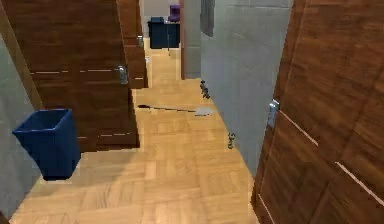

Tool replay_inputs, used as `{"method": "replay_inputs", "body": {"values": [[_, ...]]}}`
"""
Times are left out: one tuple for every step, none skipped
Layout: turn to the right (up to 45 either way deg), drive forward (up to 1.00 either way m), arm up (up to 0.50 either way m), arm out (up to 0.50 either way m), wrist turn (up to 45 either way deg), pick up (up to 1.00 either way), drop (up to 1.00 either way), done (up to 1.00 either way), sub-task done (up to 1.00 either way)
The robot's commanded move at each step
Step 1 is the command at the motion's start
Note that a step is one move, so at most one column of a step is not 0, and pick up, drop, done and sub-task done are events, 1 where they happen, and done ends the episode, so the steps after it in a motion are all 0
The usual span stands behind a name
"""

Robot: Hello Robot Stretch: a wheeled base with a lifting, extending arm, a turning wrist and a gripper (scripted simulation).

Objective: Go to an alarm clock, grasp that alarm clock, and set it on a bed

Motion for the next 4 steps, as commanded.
{"method": "replay_inputs", "body": {"values": [[-45.0,0.00,0.00,0.00,0.0,0.00,0.00,0.00,0.00],[-45.0,0.00,0.00,0.00,0.0,0.00,0.00,0.00,0.00],[-21.0,0.00,0.00,0.00,0.0,0.00,0.00,0.00,0.00],[0.0,0.60,0.00,0.00,0.0,0.00,0.00,0.00,0.00]]}}
